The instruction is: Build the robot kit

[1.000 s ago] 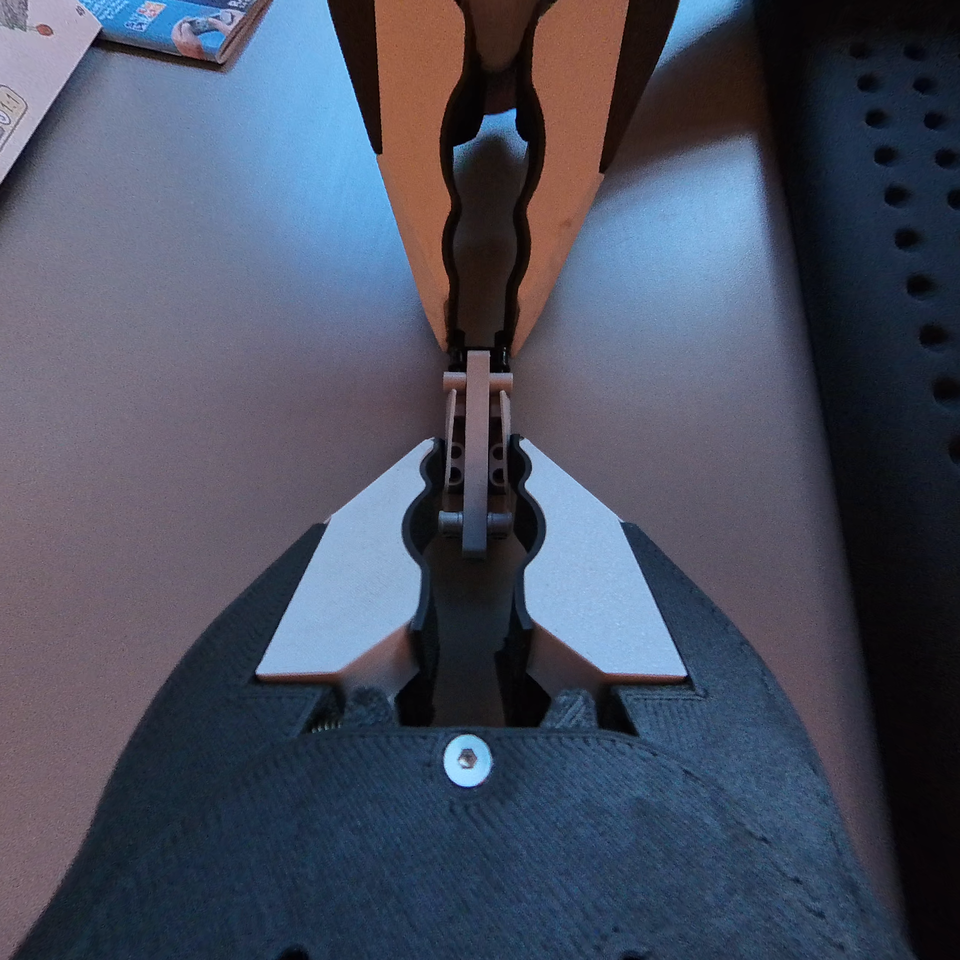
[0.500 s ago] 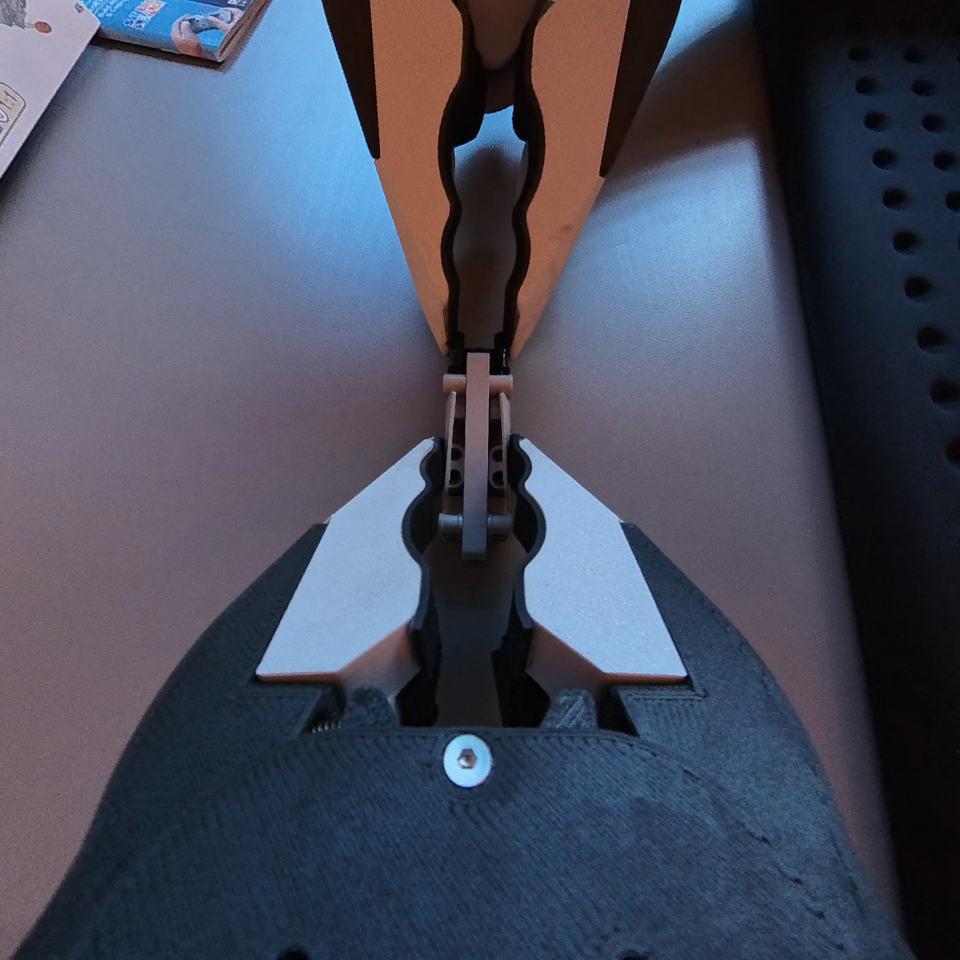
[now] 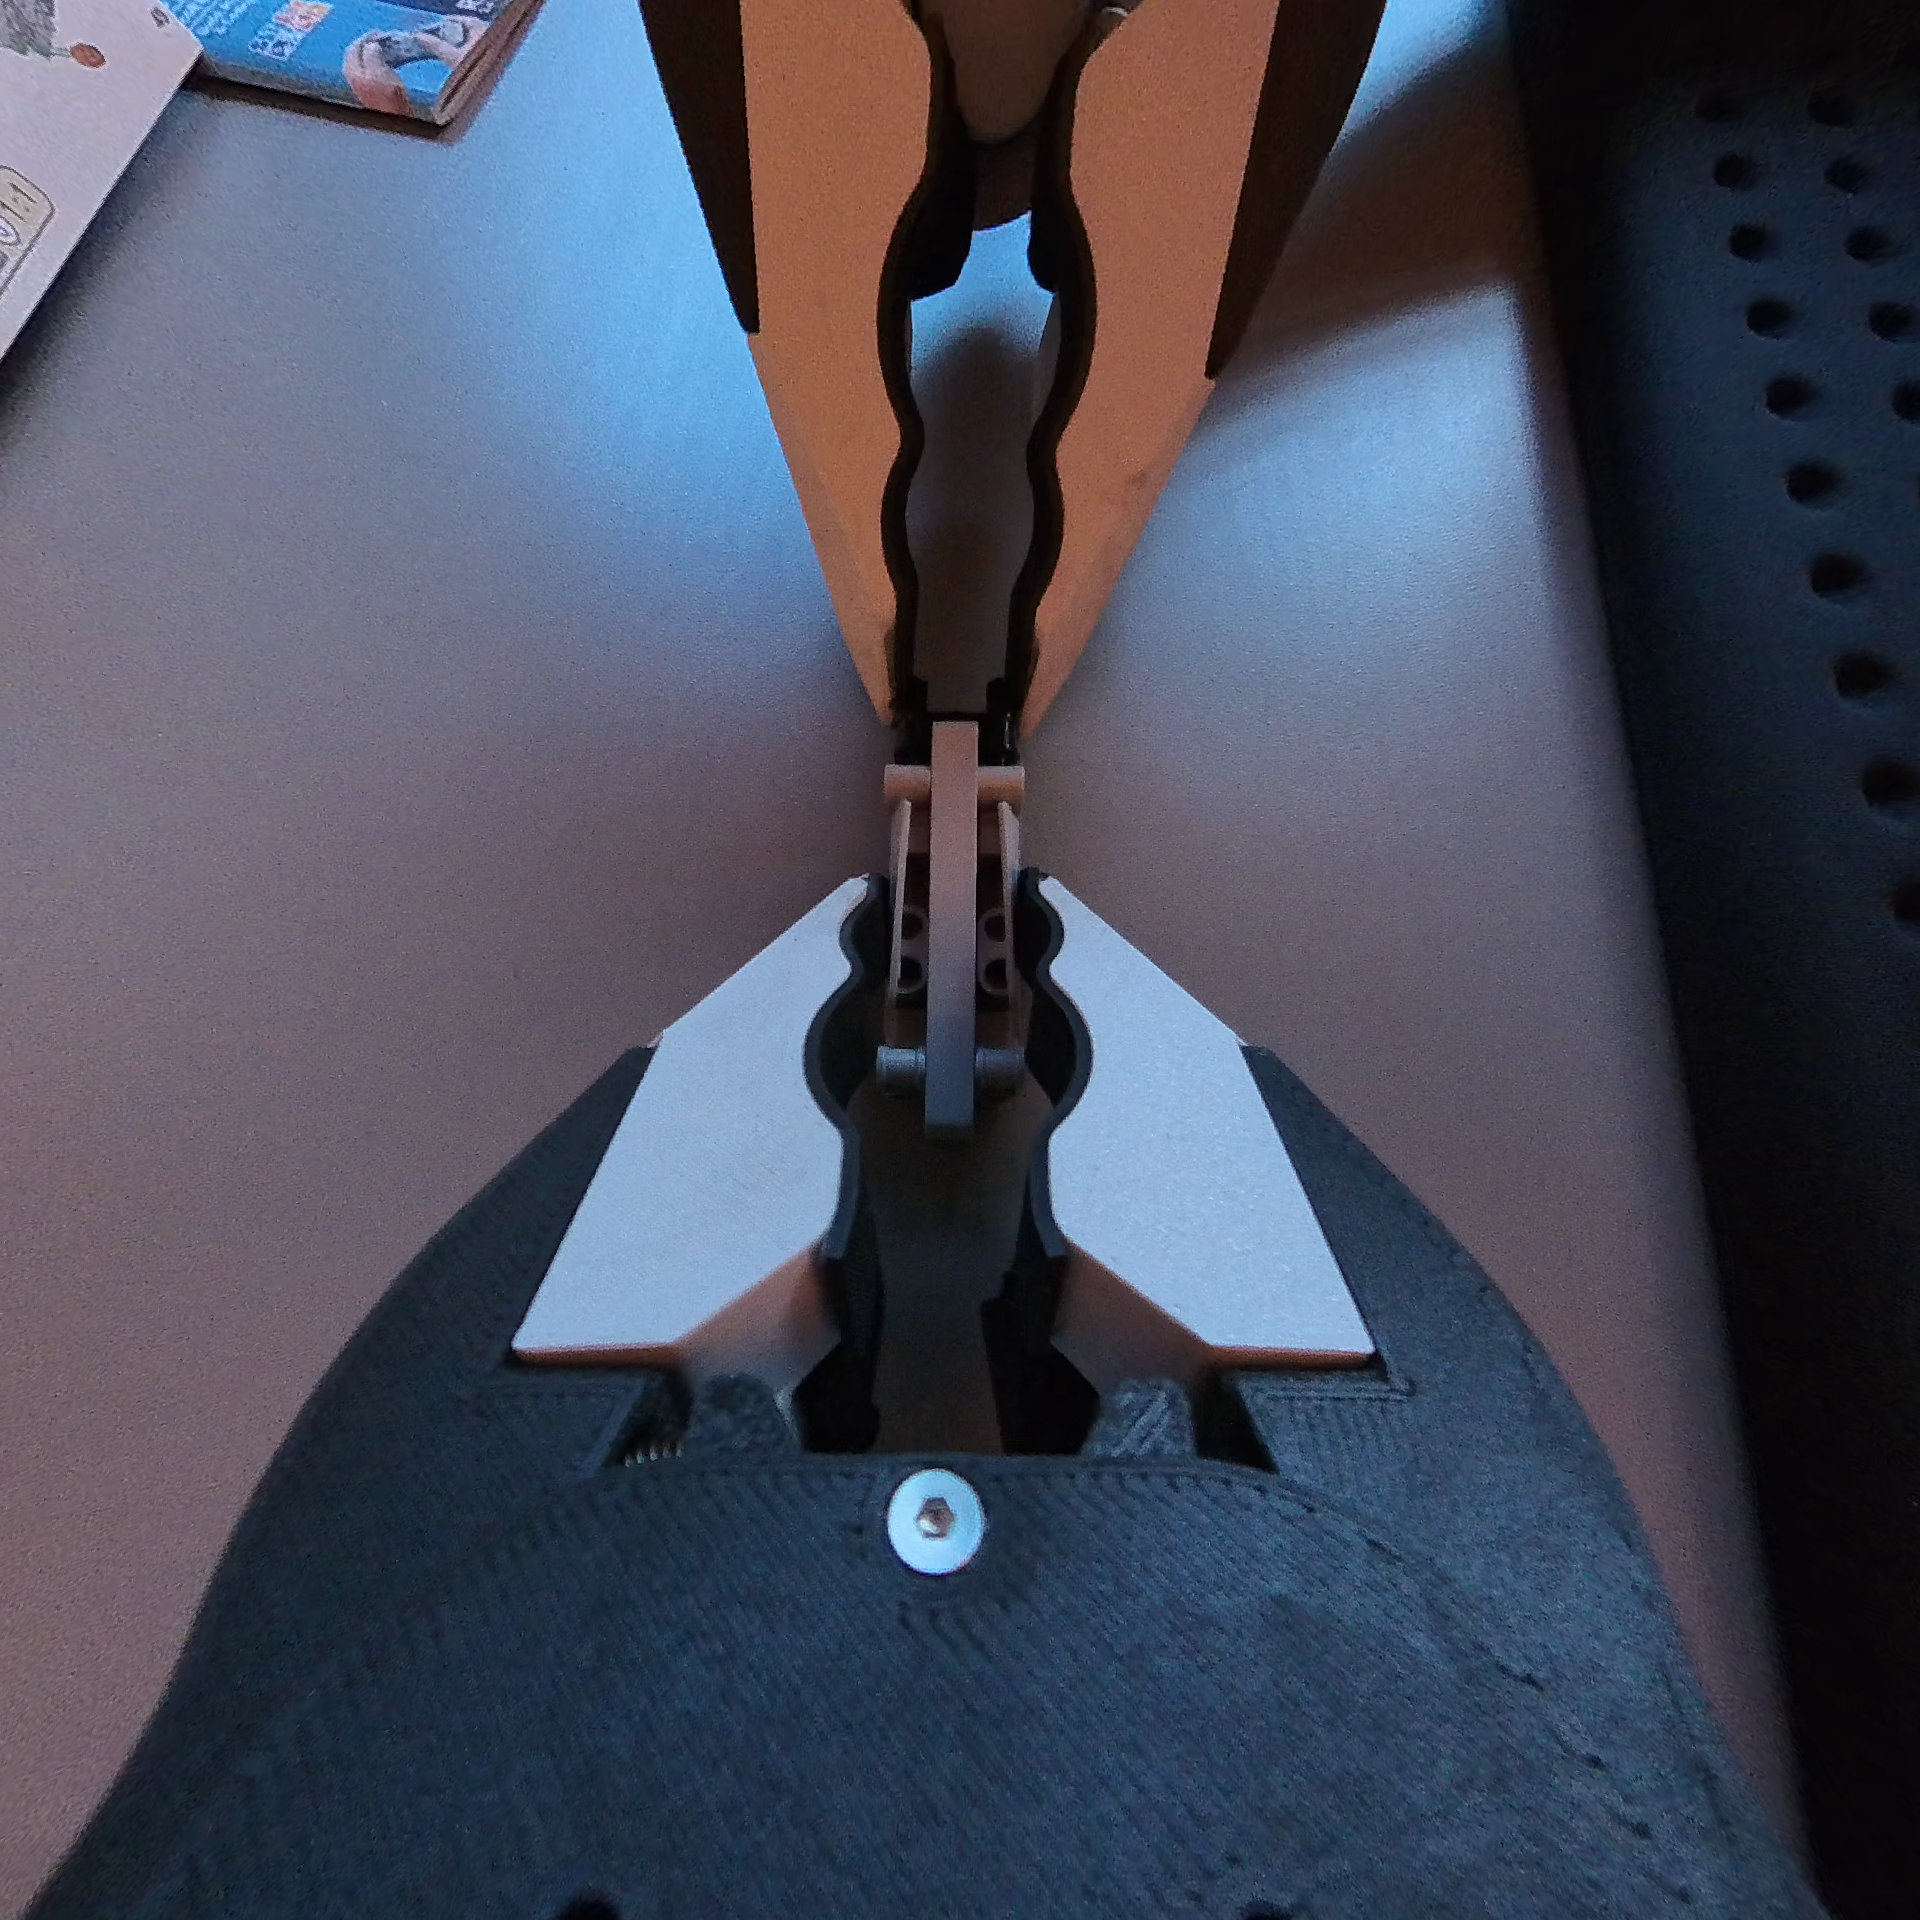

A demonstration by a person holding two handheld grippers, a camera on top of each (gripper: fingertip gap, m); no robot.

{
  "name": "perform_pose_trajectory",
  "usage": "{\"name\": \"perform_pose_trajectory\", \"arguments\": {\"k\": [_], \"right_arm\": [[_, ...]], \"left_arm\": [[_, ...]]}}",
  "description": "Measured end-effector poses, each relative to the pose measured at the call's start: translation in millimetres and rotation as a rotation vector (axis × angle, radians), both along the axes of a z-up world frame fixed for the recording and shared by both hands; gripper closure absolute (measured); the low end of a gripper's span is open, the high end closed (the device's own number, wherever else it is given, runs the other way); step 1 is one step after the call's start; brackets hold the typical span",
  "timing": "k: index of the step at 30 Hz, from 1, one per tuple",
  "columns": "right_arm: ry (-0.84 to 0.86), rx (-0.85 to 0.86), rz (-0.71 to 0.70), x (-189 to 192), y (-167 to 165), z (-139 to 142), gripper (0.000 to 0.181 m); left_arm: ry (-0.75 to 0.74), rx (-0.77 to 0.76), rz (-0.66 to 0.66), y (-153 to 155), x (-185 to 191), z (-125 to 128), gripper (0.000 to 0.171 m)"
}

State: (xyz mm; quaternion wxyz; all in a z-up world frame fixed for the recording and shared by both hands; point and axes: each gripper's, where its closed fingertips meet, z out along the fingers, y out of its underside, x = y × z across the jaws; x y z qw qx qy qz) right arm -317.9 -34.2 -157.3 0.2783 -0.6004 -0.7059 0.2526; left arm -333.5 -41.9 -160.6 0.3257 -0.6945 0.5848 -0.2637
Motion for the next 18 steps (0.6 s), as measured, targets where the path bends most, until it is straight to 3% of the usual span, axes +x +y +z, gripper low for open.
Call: {"name": "perform_pose_trajectory", "arguments": {"k": [11, 18], "right_arm": [[-0.027, 0.02, 0.028, 4, 0, -3, 0.162], [-0.018, 0.032, 0.027, 8, 2, -3, 0.161]], "left_arm": [[0.003, 0.029, 0.018, 0, -13, 1, 0.145], [-0.027, -0.076, 0.038, -2, -23, 2, 0.147]]}}
